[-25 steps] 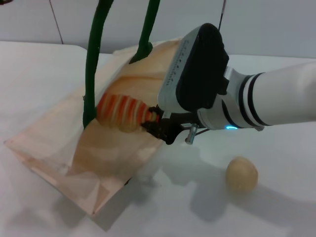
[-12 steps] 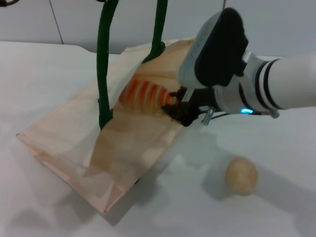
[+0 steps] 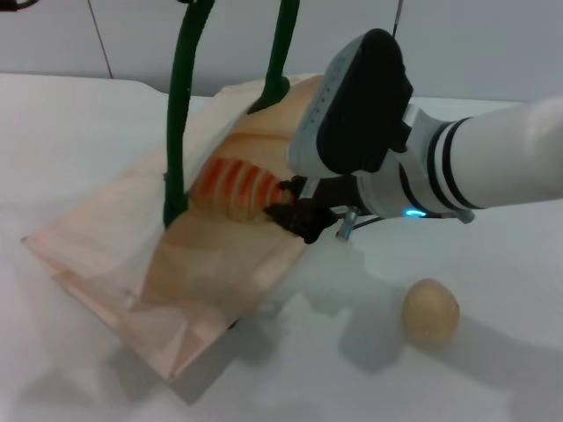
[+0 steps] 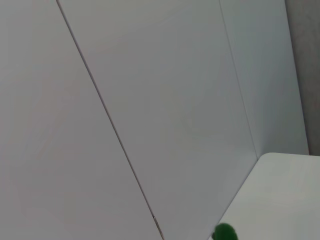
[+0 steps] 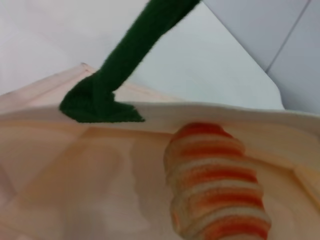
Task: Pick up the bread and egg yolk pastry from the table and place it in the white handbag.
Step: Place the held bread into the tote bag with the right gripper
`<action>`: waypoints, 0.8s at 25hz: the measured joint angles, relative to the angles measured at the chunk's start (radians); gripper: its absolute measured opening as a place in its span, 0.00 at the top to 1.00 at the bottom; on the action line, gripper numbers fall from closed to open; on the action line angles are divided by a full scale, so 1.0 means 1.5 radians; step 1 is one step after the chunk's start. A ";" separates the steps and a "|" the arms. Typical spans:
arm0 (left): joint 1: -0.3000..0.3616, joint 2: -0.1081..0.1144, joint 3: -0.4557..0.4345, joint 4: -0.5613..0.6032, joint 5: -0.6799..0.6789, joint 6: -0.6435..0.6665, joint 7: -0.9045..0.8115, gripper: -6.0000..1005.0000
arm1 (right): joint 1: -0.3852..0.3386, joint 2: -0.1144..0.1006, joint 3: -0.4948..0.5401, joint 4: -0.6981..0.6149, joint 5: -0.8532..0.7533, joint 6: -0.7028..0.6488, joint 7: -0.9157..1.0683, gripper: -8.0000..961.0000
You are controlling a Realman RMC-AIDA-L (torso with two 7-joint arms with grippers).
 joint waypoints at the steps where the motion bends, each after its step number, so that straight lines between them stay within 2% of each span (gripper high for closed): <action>1: 0.000 0.000 0.000 0.000 0.000 0.000 0.000 0.87 | 0.002 0.000 -0.002 0.000 0.004 0.001 0.000 0.72; 11: -0.004 0.000 -0.001 0.000 -0.001 0.000 -0.001 0.87 | 0.011 0.001 -0.017 0.011 0.021 0.032 0.001 0.73; 20: -0.005 -0.001 0.007 -0.001 -0.001 0.001 -0.002 0.87 | 0.029 -0.001 -0.009 0.058 0.015 0.044 0.009 0.73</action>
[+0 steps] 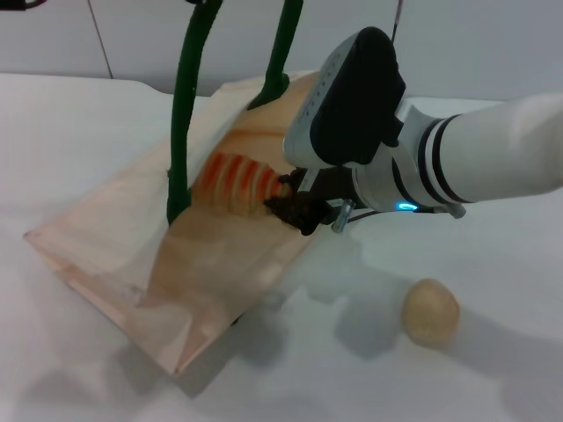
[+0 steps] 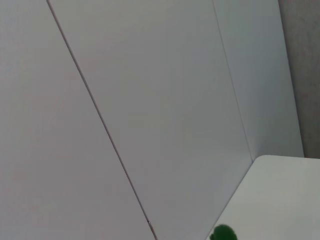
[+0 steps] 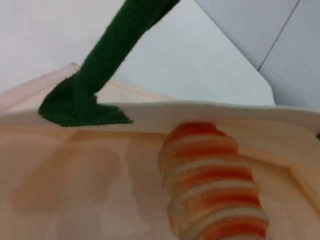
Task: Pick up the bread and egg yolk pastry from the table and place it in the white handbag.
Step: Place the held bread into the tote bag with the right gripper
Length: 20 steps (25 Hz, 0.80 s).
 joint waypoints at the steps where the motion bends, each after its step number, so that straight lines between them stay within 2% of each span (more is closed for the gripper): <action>1: 0.000 0.000 0.000 0.000 0.000 0.000 0.000 0.87 | 0.000 0.000 0.001 0.001 0.000 0.001 0.000 0.73; 20: -0.001 0.000 0.006 0.000 0.001 0.005 0.000 0.87 | 0.017 0.001 -0.016 0.007 0.023 0.006 -0.005 0.74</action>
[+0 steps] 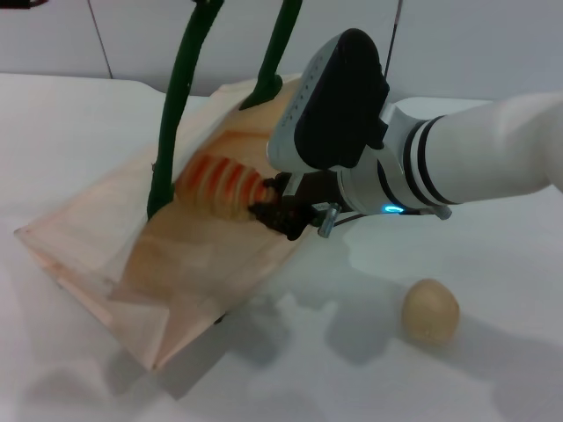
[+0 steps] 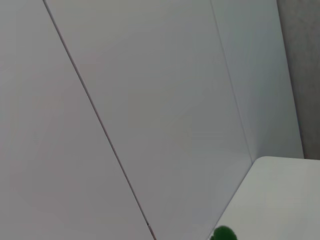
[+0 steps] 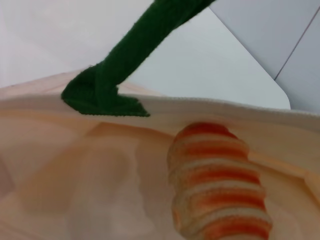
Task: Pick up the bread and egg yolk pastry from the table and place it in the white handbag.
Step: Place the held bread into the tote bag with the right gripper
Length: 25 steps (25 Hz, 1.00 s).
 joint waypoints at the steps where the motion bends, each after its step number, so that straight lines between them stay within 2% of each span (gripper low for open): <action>1: 0.000 0.000 0.000 0.000 0.000 0.001 0.000 0.87 | 0.000 0.000 0.000 0.000 0.001 0.000 0.000 0.74; 12: 0.000 0.000 0.002 -0.001 0.000 0.006 0.000 0.87 | 0.002 -0.001 0.006 0.005 0.007 0.008 0.003 0.56; 15: 0.000 0.000 0.002 -0.001 0.000 0.009 0.000 0.87 | 0.002 -0.002 0.006 0.002 0.010 0.008 0.003 0.34; 20: 0.001 0.000 0.002 -0.001 0.000 0.013 0.000 0.87 | 0.002 -0.001 0.008 0.002 0.010 0.007 0.004 0.11; 25: 0.006 0.000 0.000 0.001 0.001 0.014 0.000 0.87 | -0.011 -0.004 0.036 0.005 0.005 -0.015 0.004 0.10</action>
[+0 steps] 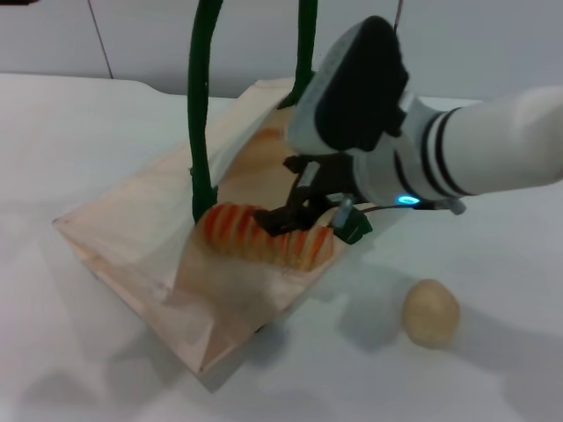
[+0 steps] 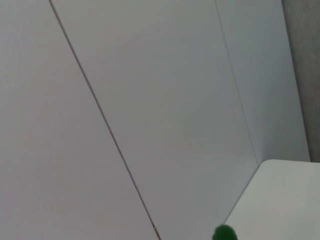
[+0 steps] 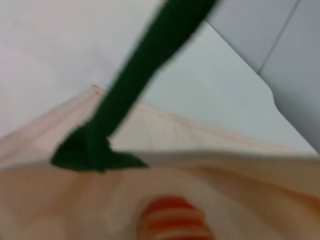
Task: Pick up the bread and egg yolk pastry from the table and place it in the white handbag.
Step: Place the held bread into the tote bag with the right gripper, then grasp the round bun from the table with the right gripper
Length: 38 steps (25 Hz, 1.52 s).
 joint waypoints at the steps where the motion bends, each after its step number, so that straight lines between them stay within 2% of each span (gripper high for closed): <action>1: 0.001 0.000 -0.001 0.000 0.000 0.000 0.000 0.87 | -0.004 0.000 0.011 -0.003 -0.002 -0.011 0.000 0.10; 11: 0.008 -0.001 -0.006 0.001 0.027 0.007 -0.001 0.87 | -0.078 -0.001 0.099 -0.071 -0.076 -0.087 0.000 0.11; 19: 0.018 -0.001 -0.006 0.000 0.049 0.018 -0.002 0.87 | -0.126 -0.001 0.122 -0.113 -0.090 -0.119 -0.001 0.11; 38: 0.027 0.000 -0.037 -0.001 0.053 0.019 0.004 0.87 | -0.170 0.001 0.173 -0.167 -0.134 -0.218 0.001 0.11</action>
